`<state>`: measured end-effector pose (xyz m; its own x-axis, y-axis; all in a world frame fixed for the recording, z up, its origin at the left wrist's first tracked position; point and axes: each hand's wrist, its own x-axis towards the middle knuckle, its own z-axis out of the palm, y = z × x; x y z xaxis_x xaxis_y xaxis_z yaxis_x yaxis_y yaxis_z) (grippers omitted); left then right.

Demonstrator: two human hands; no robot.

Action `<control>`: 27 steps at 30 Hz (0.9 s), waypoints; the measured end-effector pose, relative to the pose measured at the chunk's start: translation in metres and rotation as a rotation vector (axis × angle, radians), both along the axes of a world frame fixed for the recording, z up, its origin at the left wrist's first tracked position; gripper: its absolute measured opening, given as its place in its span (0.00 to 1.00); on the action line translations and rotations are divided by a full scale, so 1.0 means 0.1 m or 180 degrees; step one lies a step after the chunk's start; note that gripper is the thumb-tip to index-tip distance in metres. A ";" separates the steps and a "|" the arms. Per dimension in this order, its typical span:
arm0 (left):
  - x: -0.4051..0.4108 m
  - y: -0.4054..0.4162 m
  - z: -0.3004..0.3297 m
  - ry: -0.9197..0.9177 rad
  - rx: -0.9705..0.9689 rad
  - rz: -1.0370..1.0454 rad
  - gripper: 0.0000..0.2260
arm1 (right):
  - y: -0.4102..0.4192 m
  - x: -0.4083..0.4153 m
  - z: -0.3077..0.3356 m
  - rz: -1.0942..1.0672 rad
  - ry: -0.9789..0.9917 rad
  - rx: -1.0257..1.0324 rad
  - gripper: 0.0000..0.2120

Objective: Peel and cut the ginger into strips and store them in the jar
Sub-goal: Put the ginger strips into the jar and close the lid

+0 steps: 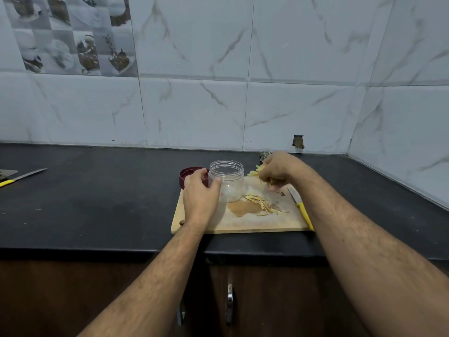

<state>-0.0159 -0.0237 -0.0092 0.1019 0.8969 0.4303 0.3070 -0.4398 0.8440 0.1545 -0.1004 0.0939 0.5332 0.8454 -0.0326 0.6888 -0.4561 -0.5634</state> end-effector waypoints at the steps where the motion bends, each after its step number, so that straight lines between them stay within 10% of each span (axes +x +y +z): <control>1: 0.00 0.01 -0.01 0.0049 0.0030 -0.0016 0.21 | 0.01 -0.01 0.06 0.0020 0.0010 0.0066 0.06; 27: 0.02 0.08 -0.11 0.0442 -0.0109 -0.0262 0.33 | 0.86 -0.76 0.32 0.0648 -0.1766 -0.1261 0.14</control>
<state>-0.0144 -0.0161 -0.0206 0.2320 0.8969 0.3764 0.3858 -0.4401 0.8109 0.0781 -0.0141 0.1259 0.3928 0.9107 -0.1277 0.9194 -0.3857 0.0768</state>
